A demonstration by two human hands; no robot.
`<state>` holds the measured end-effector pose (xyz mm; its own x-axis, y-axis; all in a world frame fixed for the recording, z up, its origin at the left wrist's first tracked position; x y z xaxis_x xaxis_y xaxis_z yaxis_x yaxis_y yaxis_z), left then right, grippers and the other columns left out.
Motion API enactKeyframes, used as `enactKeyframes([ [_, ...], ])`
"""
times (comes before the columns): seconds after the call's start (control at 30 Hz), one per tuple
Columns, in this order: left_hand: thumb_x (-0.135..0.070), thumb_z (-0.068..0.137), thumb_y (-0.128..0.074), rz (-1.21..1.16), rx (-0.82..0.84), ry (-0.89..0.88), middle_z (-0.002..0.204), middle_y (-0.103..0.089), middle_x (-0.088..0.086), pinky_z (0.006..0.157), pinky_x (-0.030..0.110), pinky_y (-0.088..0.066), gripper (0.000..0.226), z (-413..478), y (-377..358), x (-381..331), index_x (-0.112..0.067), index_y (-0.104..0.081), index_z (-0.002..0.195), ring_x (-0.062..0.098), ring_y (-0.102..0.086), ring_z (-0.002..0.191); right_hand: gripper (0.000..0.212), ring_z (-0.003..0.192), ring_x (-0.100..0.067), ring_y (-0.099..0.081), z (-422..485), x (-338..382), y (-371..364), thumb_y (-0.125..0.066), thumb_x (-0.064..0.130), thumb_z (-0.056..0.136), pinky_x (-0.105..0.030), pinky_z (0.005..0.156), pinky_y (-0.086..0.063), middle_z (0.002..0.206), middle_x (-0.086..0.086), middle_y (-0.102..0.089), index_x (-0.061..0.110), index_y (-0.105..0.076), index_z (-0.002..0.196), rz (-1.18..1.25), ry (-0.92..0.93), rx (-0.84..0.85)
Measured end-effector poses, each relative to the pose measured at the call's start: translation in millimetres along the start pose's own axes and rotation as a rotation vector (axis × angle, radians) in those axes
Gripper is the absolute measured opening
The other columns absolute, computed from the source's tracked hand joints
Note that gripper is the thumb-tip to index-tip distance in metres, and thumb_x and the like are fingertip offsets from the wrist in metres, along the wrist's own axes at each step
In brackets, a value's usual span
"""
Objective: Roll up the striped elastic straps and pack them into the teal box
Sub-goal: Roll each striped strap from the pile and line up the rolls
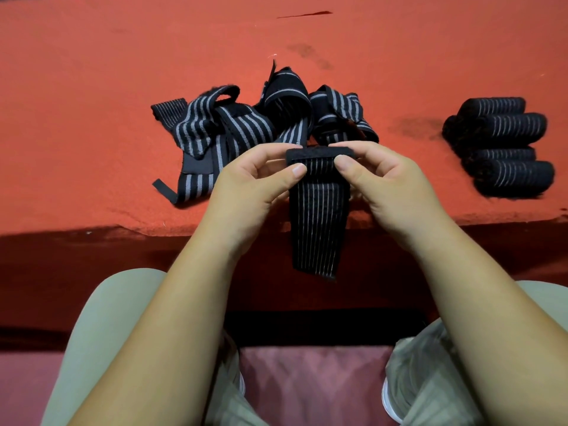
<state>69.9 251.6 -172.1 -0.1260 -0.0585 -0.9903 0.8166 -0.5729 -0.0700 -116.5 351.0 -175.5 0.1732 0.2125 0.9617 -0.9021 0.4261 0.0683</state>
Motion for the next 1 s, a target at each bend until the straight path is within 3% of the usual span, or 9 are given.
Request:
enactKeyframes([
  [0.1, -0.013, 0.101, -0.075, -0.001, 0.003, 0.018, 0.125, -0.079, 0.013, 0.113, 0.054, -0.055, 0.026, -1.5, -1.4, -1.5, -0.008, -0.076, 0.127, 0.031, -0.074, 0.123, 0.022, 0.107, -0.017, -0.072, 0.7, 1.4, 0.3, -0.07, 0.015, 0.104, -0.044, 0.098, -0.059, 0.118, -0.003, -0.078, 0.018, -0.076, 0.124, -0.004, 0.042, -0.015],
  [0.23, -0.028, 0.105, -0.071, 0.008, -0.024, 0.042, 0.12, -0.079, 0.017, 0.107, 0.054, -0.059, 0.027, -2.8, -3.8, -2.0, -0.007, -0.077, 0.121, 0.034, -0.077, 0.115, 0.026, 0.108, -0.019, -0.073, -1.9, 1.5, -0.5, -0.071, 0.011, 0.103, -0.044, 0.098, -0.06, 0.119, -0.007, -0.077, 0.021, -0.075, 0.126, -0.012, 0.044, 0.003],
  [0.33, -0.022, 0.104, -0.072, 0.001, -0.052, 0.024, 0.119, -0.079, 0.018, 0.105, 0.05, -0.06, 0.021, -1.0, -2.0, -1.9, -0.007, -0.079, 0.117, 0.033, -0.077, 0.113, 0.025, 0.104, -0.02, -0.072, -2.6, 0.2, -2.8, -0.072, 0.015, 0.103, -0.047, 0.095, -0.059, 0.114, -0.006, -0.078, 0.022, -0.075, 0.127, 0.013, 0.008, 0.018],
  [0.5, -0.01, 0.1, -0.074, -0.053, -0.054, 0.021, 0.122, -0.078, 0.02, 0.109, 0.05, -0.058, 0.023, -0.5, -0.2, -2.7, -0.002, -0.076, 0.123, 0.036, -0.075, 0.119, 0.019, 0.07, -0.001, -0.064, -1.8, -3.9, -3.2, -0.066, 0.023, 0.107, -0.016, 0.067, -0.051, 0.079, 0.011, -0.073, 0.012, -0.076, 0.118, 0.028, -0.043, -0.008],
  [0.6, -0.011, 0.101, -0.074, -0.056, -0.046, 0.036, 0.121, -0.079, 0.019, 0.111, 0.052, -0.056, 0.023, -1.5, -0.6, -2.6, -0.002, -0.076, 0.121, 0.035, -0.075, 0.119, 0.019, 0.086, -0.011, -0.071, -2.3, -0.8, -3.3, -0.067, 0.021, 0.107, -0.025, 0.08, -0.056, 0.096, 0.0, -0.079, 0.012, -0.077, 0.12, 0.019, -0.035, 0.001],
  [0.7, -0.018, 0.104, -0.071, -0.045, -0.023, 0.058, 0.117, -0.08, 0.018, 0.101, 0.044, -0.061, 0.023, -1.8, -1.4, -2.3, -0.001, -0.076, 0.119, 0.033, -0.077, 0.114, 0.021, 0.104, -0.021, -0.073, -3.0, 0.4, -4.4, -0.068, 0.012, 0.105, -0.04, 0.098, -0.06, 0.111, -0.009, -0.079, 0.012, -0.074, 0.125, 0.066, -0.019, 0.011],
  [0.83, -0.01, 0.103, -0.07, -0.037, -0.016, 0.056, 0.114, -0.081, 0.017, 0.096, 0.036, -0.062, 0.02, -3.3, -1.2, -3.0, -0.001, -0.077, 0.119, 0.029, -0.079, 0.111, 0.027, 0.101, -0.016, -0.069, -4.1, 1.2, -3.9, -0.069, 0.007, 0.103, -0.036, 0.097, -0.058, 0.107, -0.011, -0.073, 0.012, -0.073, 0.13, 0.036, -0.024, 0.011],
  [0.93, -0.011, 0.098, -0.077, -0.021, -0.048, 0.038, 0.117, -0.081, 0.017, 0.105, 0.044, -0.06, 0.027, -1.9, 0.6, -1.9, -0.003, -0.076, 0.124, 0.03, -0.077, 0.115, 0.027, 0.113, -0.024, -0.074, -3.4, 0.8, -1.6, -0.068, 0.008, 0.103, -0.047, 0.108, -0.057, 0.119, -0.018, -0.077, 0.013, -0.075, 0.129, 0.017, -0.025, 0.009],
  [1.0, -0.015, 0.093, -0.083, -0.006, -0.103, 0.033, 0.116, -0.081, 0.014, 0.108, 0.051, -0.058, 0.037, -0.3, 1.3, -0.1, -0.005, -0.074, 0.128, 0.03, -0.078, 0.115, 0.028, 0.122, -0.028, -0.073, -3.8, 2.1, -1.2, -0.068, 0.01, 0.104, -0.053, 0.112, -0.054, 0.123, -0.01, -0.079, 0.015, -0.075, 0.13, -0.017, -0.005, 0.006],
])
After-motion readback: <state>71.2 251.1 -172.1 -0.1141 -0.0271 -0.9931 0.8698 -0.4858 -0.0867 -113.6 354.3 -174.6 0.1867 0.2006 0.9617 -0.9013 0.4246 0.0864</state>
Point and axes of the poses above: each hand's wrist, its own z-axis towards the middle knuckle, its own y-axis out of the back of the hand, x = y × z, the point moved 4 cm from there along z, towards the middle knuckle
